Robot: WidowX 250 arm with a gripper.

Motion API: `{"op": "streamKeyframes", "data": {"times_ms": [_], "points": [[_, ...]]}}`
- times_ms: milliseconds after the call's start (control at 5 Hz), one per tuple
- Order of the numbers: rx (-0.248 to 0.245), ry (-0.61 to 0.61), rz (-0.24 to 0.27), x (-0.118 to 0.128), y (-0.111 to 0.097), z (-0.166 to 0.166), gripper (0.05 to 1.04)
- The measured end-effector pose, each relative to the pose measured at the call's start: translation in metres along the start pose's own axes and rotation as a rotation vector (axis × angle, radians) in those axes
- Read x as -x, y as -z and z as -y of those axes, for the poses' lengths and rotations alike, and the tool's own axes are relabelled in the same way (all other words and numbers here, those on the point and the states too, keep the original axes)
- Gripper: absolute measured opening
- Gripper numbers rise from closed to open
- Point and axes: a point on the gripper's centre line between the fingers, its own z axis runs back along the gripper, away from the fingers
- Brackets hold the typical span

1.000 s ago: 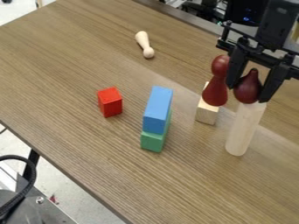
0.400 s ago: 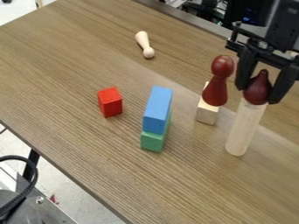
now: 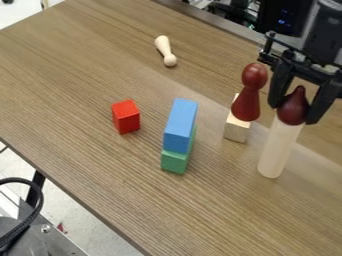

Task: Put the object with a hole on top of the cylindre

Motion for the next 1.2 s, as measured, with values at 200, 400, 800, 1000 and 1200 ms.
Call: {"op": "streamKeyframes", "data": {"times_ms": [200,400,800,1000,1200], "points": [[-0.002,0.000,0.001,-0.003,0.002,-0.002,0.615],[-0.012,-0.012,-0.011,-0.003,0.008,-0.003,0.808],[-0.031,-0.019,-0.009,0.000,0.003,-0.005,1.001],[-0.016,-0.053,0.059,0.006,-0.023,-0.009,1.001],[0.019,-0.088,0.149,0.018,-0.061,-0.016,1.001]]}}
